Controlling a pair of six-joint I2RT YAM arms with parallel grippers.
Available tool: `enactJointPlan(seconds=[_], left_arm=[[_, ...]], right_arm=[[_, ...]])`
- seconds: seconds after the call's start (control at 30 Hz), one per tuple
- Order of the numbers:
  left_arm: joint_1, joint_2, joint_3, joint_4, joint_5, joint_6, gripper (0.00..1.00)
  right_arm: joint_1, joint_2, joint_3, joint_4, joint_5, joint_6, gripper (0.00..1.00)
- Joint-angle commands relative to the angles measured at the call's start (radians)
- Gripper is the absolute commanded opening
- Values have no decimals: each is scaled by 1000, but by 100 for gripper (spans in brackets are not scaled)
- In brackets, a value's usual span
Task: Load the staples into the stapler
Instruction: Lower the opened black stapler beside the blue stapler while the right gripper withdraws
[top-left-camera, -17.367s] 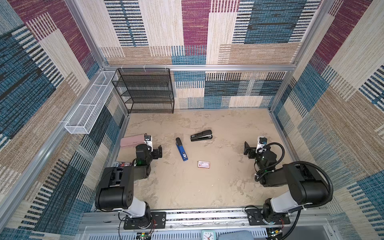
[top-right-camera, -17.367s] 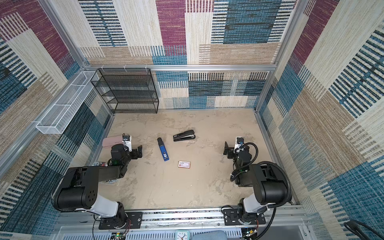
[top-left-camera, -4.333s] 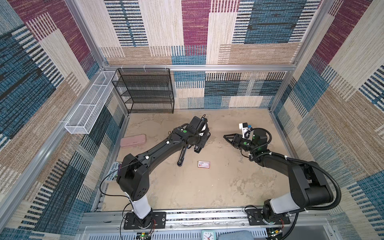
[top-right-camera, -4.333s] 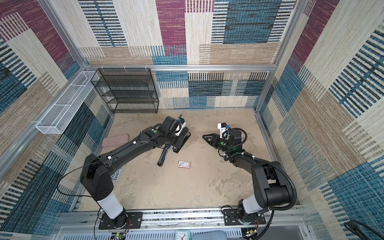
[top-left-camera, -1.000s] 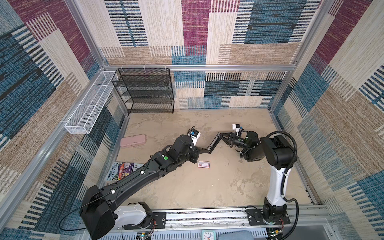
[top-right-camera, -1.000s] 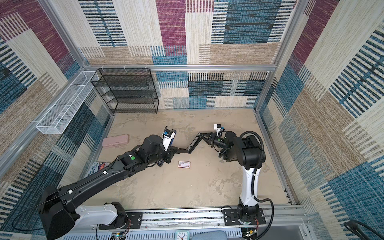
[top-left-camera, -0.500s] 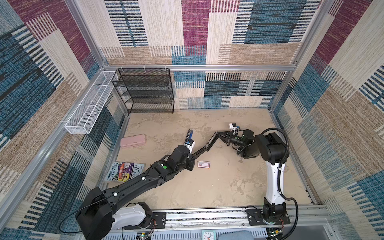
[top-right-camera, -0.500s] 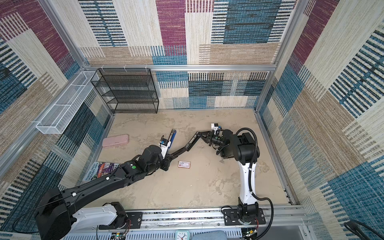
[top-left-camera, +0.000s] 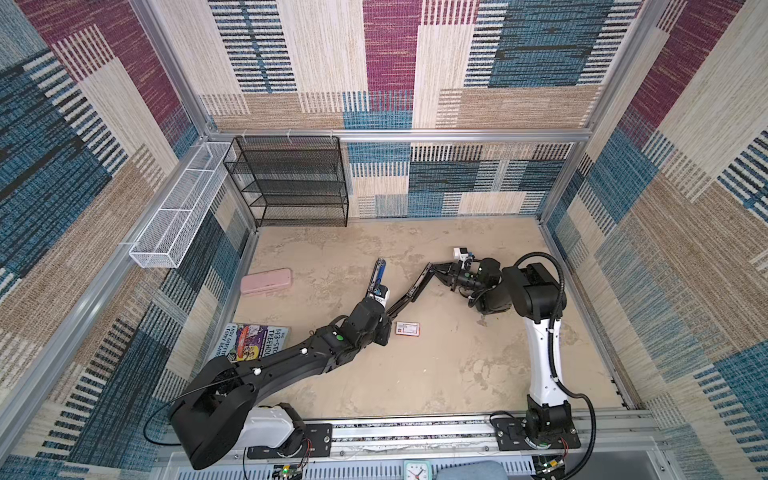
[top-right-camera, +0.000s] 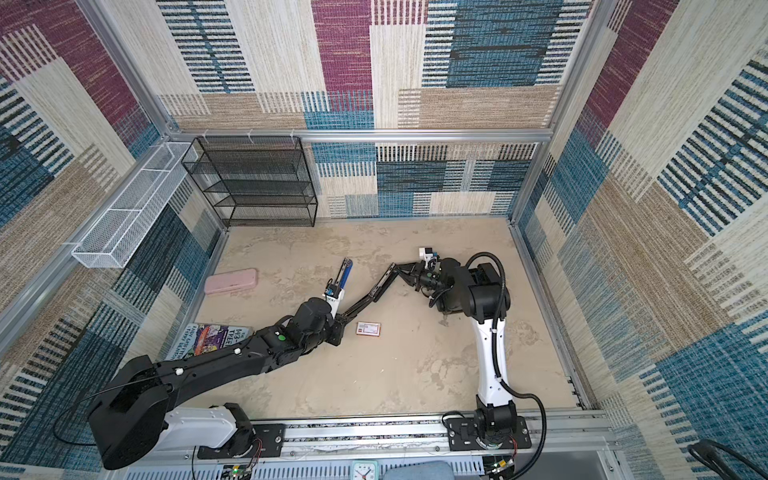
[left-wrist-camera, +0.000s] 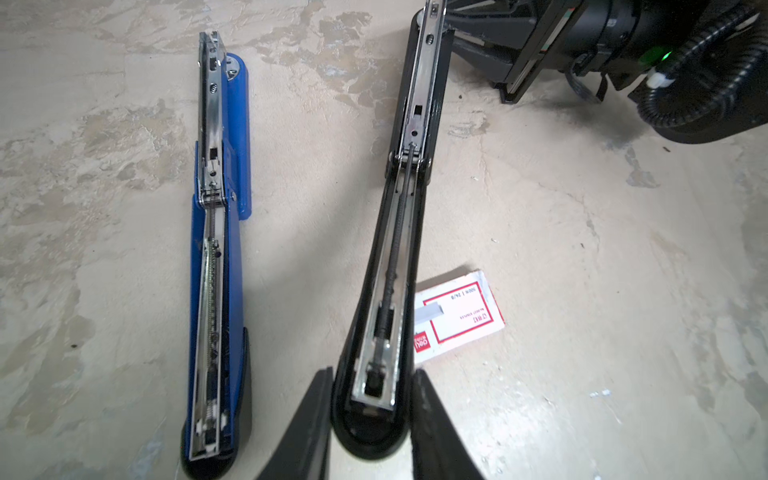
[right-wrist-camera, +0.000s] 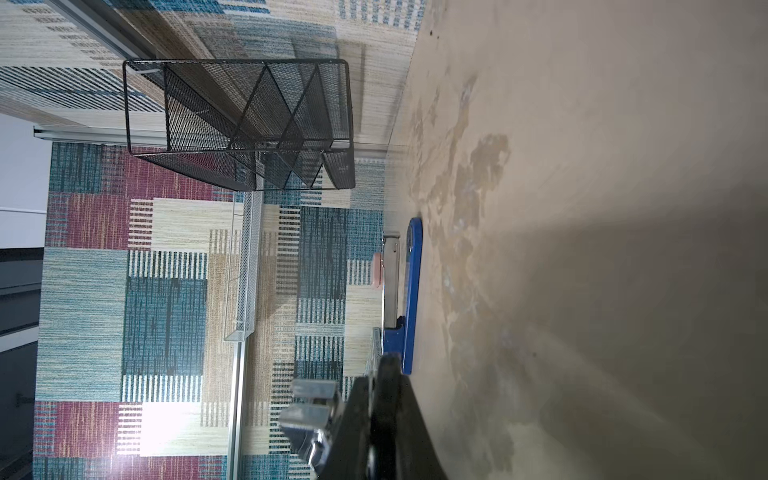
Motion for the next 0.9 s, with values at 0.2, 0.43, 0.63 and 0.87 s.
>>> enactJointPlan(seconds=[0.2, 0.43, 0.63, 0.87], left_arm=[[3, 68, -3, -35, -116, 9, 0], [3, 67, -19, -27, -111, 10, 0], [3, 71, -26, -25, -116, 14, 0], [3, 84, -27, -26, -112, 11, 0]], right_arm=[[-4, 19, 39, -225, 79, -112, 2], [-4, 7, 57, -381, 106, -198, 23], [-5, -7, 75, -500, 133, -259, 34], [-6, -76, 40, -534, 145, -300, 36]])
